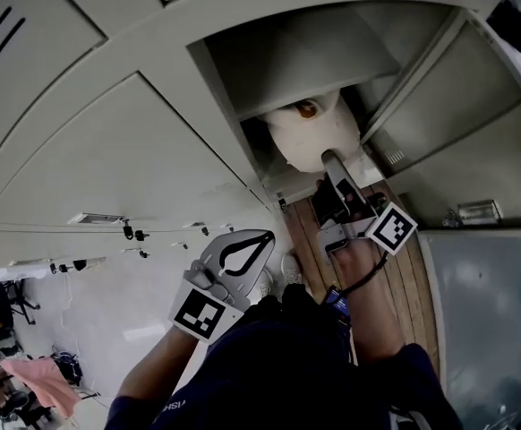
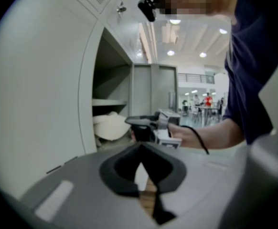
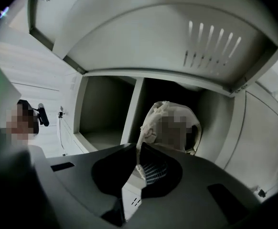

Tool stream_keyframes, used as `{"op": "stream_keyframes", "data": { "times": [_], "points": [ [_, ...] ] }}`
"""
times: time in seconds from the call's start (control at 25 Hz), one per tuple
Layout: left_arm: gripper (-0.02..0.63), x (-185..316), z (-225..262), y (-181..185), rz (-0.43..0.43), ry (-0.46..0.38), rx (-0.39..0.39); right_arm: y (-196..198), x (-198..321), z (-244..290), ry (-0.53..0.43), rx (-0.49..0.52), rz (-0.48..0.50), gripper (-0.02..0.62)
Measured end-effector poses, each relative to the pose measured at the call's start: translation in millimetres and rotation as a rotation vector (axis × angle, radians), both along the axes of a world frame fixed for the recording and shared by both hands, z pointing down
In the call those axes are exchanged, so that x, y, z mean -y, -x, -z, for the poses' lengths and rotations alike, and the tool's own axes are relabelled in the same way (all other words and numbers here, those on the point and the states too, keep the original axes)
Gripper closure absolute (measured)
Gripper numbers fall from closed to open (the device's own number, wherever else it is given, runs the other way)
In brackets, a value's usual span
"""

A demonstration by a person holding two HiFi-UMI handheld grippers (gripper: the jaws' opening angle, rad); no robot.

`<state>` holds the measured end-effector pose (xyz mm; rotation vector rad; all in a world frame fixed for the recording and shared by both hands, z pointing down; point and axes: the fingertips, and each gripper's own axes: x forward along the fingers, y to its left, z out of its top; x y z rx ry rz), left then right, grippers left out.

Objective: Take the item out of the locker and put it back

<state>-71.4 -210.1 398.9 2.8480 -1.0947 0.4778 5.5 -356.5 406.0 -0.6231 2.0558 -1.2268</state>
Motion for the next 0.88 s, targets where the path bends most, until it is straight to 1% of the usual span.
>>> {"op": "stream_keyframes", "data": {
  "times": [0.16, 0.36, 0.6, 0.88],
  "points": [
    [0.601, 6.3, -4.1, -3.4, -0.003, 0.012, 0.012, 13.7, 20.6, -8.6, 0.025, 0.0, 0.0, 0.574],
    [0.601, 14.0, -6.0, -0.6, 0.017, 0.026, 0.013, 26.5, 42.6, -23.3, 0.077, -0.039, 0.002, 0.574],
    [0.601, 22.1, -7.4, 1.6, 0.027, 0.028, 0.01, 35.3, 55.8, -45.1, 0.184, -0.111, 0.0, 0.574],
    [0.601, 24.2, -9.0, 3.1, 0.042, 0.032, -0.01, 38.7, 65.8, -60.3, 0.255, -0.19, -0.014, 0.574]
  ]
}}
